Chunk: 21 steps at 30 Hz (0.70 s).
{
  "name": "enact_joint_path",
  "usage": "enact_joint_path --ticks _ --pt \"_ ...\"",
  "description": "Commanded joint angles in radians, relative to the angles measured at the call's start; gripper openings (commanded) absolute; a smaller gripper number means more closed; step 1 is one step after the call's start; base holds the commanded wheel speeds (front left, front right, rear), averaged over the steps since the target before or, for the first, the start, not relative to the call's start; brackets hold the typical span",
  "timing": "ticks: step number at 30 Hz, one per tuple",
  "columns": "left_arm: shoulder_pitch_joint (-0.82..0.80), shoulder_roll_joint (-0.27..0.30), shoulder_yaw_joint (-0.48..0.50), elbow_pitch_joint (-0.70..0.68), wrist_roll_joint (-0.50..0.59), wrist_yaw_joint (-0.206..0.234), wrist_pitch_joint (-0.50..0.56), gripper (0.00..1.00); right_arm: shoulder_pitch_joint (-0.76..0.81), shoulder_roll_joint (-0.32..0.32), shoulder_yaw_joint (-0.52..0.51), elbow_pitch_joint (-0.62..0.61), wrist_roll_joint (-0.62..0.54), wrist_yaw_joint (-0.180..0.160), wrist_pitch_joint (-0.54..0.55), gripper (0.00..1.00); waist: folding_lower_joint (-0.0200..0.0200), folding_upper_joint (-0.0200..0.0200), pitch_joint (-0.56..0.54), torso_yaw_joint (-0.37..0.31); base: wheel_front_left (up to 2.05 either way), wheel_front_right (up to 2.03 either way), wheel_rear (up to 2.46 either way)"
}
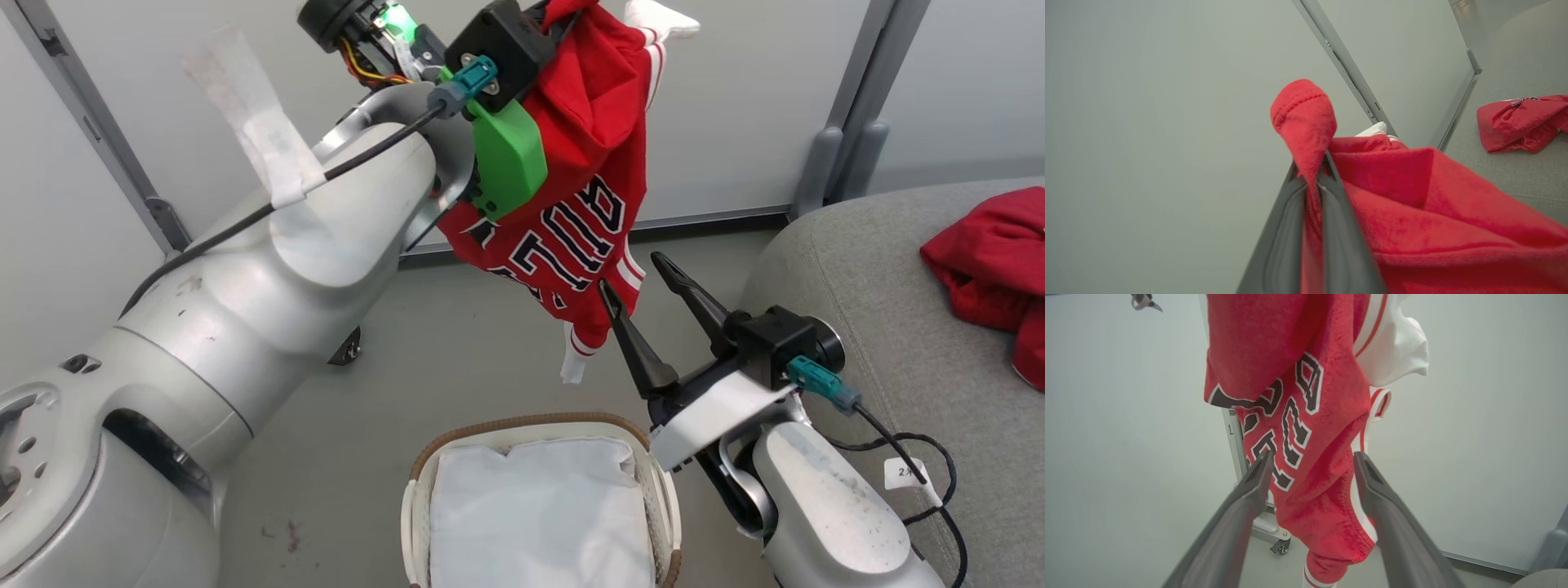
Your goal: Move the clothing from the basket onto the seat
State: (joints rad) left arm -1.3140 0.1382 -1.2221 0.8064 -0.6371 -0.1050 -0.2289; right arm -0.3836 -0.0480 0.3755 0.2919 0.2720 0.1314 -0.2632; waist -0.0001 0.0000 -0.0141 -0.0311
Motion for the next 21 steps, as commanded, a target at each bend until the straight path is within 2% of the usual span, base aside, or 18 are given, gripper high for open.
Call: enact_joint_path --ticks 1,8,16,17,18,20,21 --pt "-0.022 -0.011 -0.001 -0.010 0.001 -0.001 0.003 0.00 -0.022 -0.005 0.000 0.017 0.005 -0.001 -0.002 1.00 0.0001 0.0000 -0.001 0.014 0.00 0.00 0.00" --pt "-0.022 -0.045 -0.020 -0.056 0.004 -0.007 0.019 0.00 -0.103 -0.004 -0.032 0.105 0.005 -0.001 -0.002 1.00 0.0001 0.0000 0.001 0.051 0.00 0.00 0.00" --pt "0.014 -0.050 -0.032 -0.135 -0.012 -0.016 0.030 0.00 -0.165 -0.004 -0.061 0.140 0.006 -0.001 -0.002 1.00 0.0001 0.0000 -0.005 0.078 0.00 0.00 0.00" --pt "0.016 -0.048 -0.032 -0.143 -0.012 -0.017 0.030 0.00 -0.170 -0.004 -0.062 0.144 0.006 -0.001 -0.002 0.93 0.0001 0.0000 -0.006 0.079 0.00 0.00 0.00" --pt "0.020 -0.046 -0.033 -0.152 -0.015 -0.016 0.029 0.00 -0.178 -0.004 -0.061 0.151 0.003 -0.001 -0.002 0.45 0.0001 0.0000 -0.007 0.082 0.00 0.00 0.00" --pt "0.028 -0.043 -0.033 -0.167 -0.022 -0.017 0.029 0.00 -0.190 -0.004 -0.048 0.163 -0.001 -0.001 -0.002 0.00 0.0001 0.0000 -0.009 0.085 0.00 0.00 0.00" --pt "0.030 -0.041 -0.032 -0.173 -0.025 -0.017 0.030 0.00 -0.195 -0.004 -0.048 0.169 -0.004 -0.001 -0.002 0.00 0.0001 0.0000 -0.010 0.086 0.00 0.00 0.00"
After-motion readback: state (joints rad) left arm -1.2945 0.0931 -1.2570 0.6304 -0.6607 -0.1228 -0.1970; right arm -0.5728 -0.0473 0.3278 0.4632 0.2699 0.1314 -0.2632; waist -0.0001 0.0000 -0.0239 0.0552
